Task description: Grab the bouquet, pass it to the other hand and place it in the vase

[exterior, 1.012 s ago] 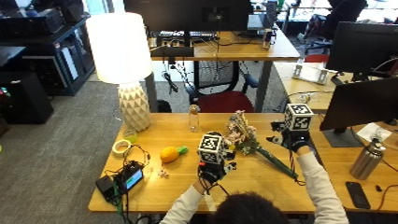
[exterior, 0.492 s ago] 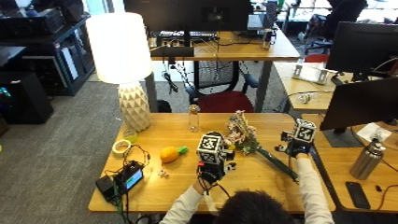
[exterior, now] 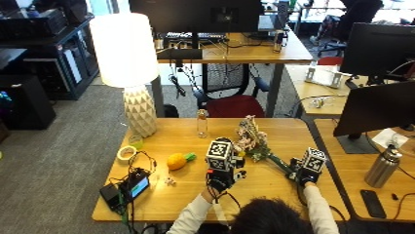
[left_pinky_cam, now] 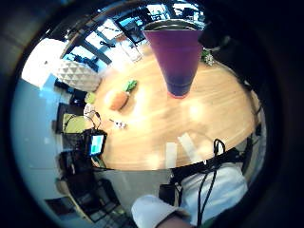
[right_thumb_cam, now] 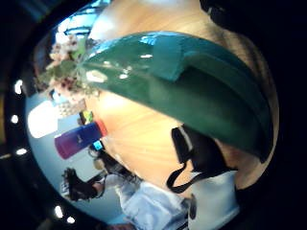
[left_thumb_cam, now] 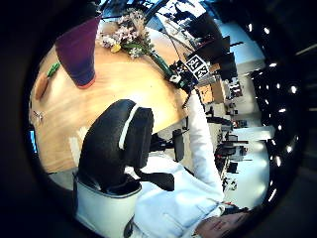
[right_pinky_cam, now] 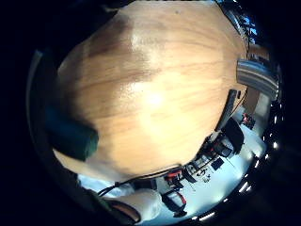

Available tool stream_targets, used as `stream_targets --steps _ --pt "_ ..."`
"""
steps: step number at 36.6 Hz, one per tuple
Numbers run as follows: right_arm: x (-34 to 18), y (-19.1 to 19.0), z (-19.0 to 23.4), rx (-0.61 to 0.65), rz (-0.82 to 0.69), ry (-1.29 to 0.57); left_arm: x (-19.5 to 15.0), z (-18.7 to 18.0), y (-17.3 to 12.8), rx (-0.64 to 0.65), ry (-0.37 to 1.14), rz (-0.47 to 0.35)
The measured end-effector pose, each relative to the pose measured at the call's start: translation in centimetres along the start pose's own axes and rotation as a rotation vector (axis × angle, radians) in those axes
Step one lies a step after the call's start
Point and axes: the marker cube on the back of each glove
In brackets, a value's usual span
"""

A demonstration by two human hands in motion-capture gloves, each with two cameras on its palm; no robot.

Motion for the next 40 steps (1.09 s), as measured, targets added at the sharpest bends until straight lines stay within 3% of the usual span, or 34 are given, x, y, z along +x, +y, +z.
stream_targets --steps 4,11,15,19,24,28,31,34,40 --pt "0.4 -0.9 0.1 0.099 0.035 0.005 0.1 -0.1 0.0 -0.004 -0.002 -0.003" --pt "-1.0 2.0 0.2 -0.096 -0.128 -0.004 -0.1 0.1 -0.2 -0.011 -0.002 -0.005" --pt "-1.6 2.7 -0.7 -0.08 -0.16 0.034 -0.1 0.1 -0.3 -0.022 -0.004 -0.007" --pt "-1.8 2.4 -1.7 0.037 -0.167 0.107 -0.2 -0.2 -0.4 -0.034 -0.007 -0.013" --pt "-2.5 0.8 -3.8 0.373 -0.177 0.118 -0.6 -0.3 -1.4 -0.042 0.008 -0.007" --pt "-1.1 0.9 -4.5 0.442 -0.078 0.114 -0.5 -1.4 -1.8 -0.066 0.042 0.008" --pt "-1.6 0.4 -5.4 0.489 -0.091 -0.053 0.1 -3.2 -1.7 -0.099 0.11 0.028" --pt "-4.6 0.8 -7.4 0.535 -0.238 -0.438 0.6 -5.0 -2.7 -0.112 0.192 0.046" --pt "-7.5 1.1 -11.2 0.592 -0.379 -0.909 2.1 -8.1 -5.9 -0.008 0.359 0.084"
